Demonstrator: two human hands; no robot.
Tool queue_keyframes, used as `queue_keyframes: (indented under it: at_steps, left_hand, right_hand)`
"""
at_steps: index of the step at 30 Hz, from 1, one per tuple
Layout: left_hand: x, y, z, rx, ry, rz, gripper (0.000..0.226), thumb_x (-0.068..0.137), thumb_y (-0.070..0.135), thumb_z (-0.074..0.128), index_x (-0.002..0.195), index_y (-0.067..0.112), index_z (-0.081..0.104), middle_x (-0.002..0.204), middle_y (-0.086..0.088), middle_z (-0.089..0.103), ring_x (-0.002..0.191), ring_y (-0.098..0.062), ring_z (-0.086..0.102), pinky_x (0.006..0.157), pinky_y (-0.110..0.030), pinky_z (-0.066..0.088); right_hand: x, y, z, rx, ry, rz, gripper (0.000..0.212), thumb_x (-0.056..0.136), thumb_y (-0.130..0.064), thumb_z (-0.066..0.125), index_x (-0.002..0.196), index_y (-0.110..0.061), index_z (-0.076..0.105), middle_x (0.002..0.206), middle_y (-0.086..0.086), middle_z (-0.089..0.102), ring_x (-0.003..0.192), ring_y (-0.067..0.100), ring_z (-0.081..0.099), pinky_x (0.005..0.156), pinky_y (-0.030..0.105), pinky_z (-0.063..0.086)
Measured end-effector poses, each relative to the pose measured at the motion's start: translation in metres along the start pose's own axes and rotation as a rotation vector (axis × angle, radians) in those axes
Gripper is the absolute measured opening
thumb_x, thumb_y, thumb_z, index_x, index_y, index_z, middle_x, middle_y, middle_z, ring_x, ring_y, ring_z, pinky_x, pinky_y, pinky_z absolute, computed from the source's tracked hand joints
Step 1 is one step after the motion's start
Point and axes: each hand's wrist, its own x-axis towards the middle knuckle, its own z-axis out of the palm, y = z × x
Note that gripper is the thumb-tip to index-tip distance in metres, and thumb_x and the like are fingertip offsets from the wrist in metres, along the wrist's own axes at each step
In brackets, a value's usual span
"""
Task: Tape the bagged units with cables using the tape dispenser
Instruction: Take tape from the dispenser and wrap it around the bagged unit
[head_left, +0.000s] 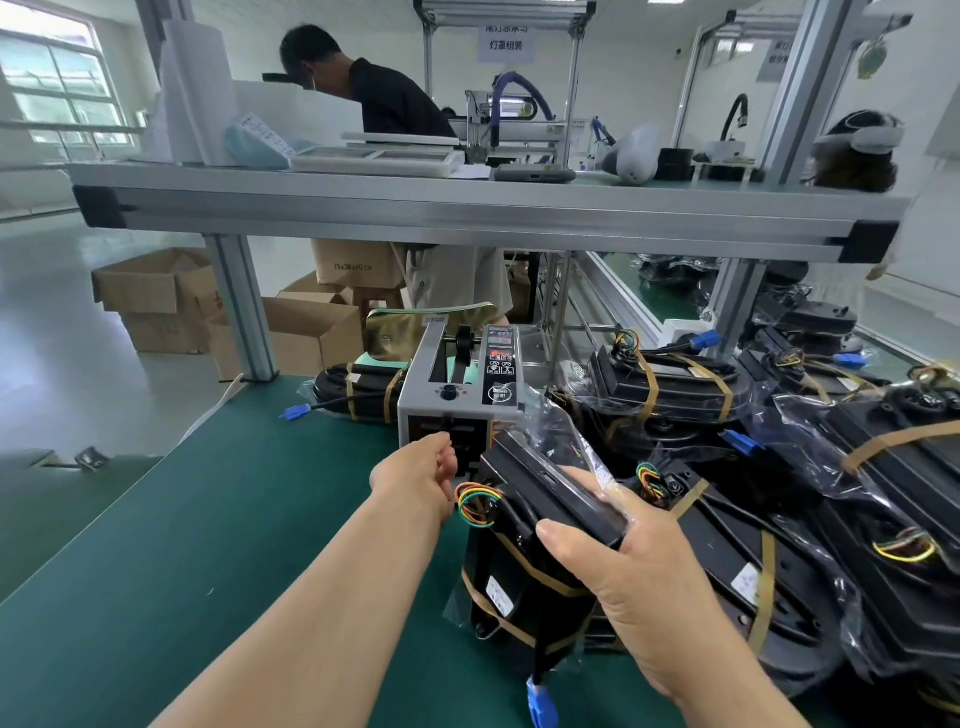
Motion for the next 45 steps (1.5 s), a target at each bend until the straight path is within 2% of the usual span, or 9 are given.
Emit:
queue_keyframes:
  at_steps: [3,8,11,13,16,20,25,32,45]
  left_hand:
    - [-0.013,-0.004,-0.003,0.026,0.036,0.051,0.030,0.082,0.002,0.056,0.062,0.016,0.038,0.036,0.006,0.040,0.024,-0.005,0.031,0.034,-0.013,0.026]
    - [-0.035,0.004,-0.013,-0.057,-0.116,0.168,0.020,0.090,0.010,0.062,0.073,0.017,0.054,0.054,0.006,0.045,0.037,-0.003,0.038,0.036,-0.014,0.028]
    - [-0.064,0.017,-0.034,-0.022,-0.263,0.423,0.021,0.086,0.013,0.068,0.067,0.019,0.062,0.056,0.005,0.050,0.043,-0.004,0.043,0.043,-0.014,0.036]
    - [-0.092,0.020,-0.046,0.186,-0.388,0.585,0.020,0.075,0.022,0.073,0.057,0.020,0.066,0.058,0.004,0.053,0.052,-0.007,0.047,0.053,-0.018,0.041]
    - [-0.121,0.017,-0.047,0.503,-0.464,0.659,0.017,0.067,0.033,0.077,0.066,0.016,0.075,0.061,-0.003,0.063,0.060,-0.006,0.055,0.063,-0.020,0.046]
    - [-0.127,0.007,-0.045,0.575,-0.380,0.637,0.013,0.072,0.026,0.082,0.066,0.017,0.075,0.070,-0.001,0.071,0.062,-0.005,0.061,0.058,-0.013,0.048]
    - [-0.121,-0.001,-0.046,0.603,-0.310,0.658,0.012,0.070,0.024,0.082,0.062,0.020,0.075,0.077,0.006,0.067,0.062,-0.002,0.062,0.061,-0.020,0.046]
    - [-0.119,-0.004,-0.047,0.625,-0.285,0.696,0.015,0.073,0.020,0.082,0.060,0.019,0.075,0.080,0.003,0.065,0.064,-0.009,0.064,0.066,-0.029,0.052]
    - [-0.119,-0.008,-0.050,0.702,-0.194,0.790,0.022,0.073,0.021,0.081,0.054,0.024,0.070,0.072,0.015,0.061,0.055,0.001,0.058,0.062,-0.027,0.047]
  right_hand:
    - [-0.001,-0.002,0.002,-0.021,-0.023,-0.011,0.045,0.084,-0.027,0.076,0.125,-0.038,0.062,0.106,-0.021,0.075,0.100,-0.002,0.069,0.083,0.012,0.052]
    - [-0.003,-0.002,0.002,-0.015,-0.087,-0.042,0.033,0.085,-0.023,0.074,0.108,-0.046,0.069,0.101,-0.017,0.076,0.094,0.001,0.072,0.075,0.005,0.050]
    - [-0.001,-0.003,0.006,-0.040,-0.095,-0.067,0.034,0.077,-0.032,0.071,0.105,-0.050,0.070,0.099,-0.017,0.077,0.091,0.002,0.073,0.073,0.009,0.052]
    - [0.000,-0.004,0.010,-0.068,-0.092,-0.101,0.033,0.079,-0.033,0.068,0.105,-0.054,0.068,0.097,-0.014,0.077,0.089,0.005,0.073,0.073,0.014,0.054]
    - [0.000,-0.006,0.017,-0.065,-0.061,-0.130,0.027,0.088,-0.043,0.056,0.111,-0.043,0.070,0.096,-0.003,0.077,0.090,0.016,0.073,0.081,0.037,0.060]
    - [-0.003,-0.012,0.025,-0.047,-0.029,-0.143,0.045,0.095,-0.051,0.037,0.108,-0.023,0.070,0.101,0.007,0.072,0.098,0.027,0.067,0.091,0.060,0.051]
    - [-0.005,-0.014,0.032,-0.081,0.030,-0.127,0.047,0.096,-0.051,0.027,0.106,-0.041,0.072,0.100,-0.008,0.075,0.098,0.009,0.068,0.093,0.049,0.053]
    - [-0.008,-0.018,0.036,-0.087,0.010,-0.121,0.057,0.090,-0.061,0.024,0.106,-0.032,0.071,0.095,0.005,0.074,0.094,0.022,0.068,0.087,0.053,0.053]
    - [-0.013,-0.022,0.039,-0.085,0.014,-0.125,0.049,0.094,-0.051,0.025,0.102,-0.038,0.071,0.086,0.003,0.074,0.082,0.017,0.069,0.078,0.048,0.056]
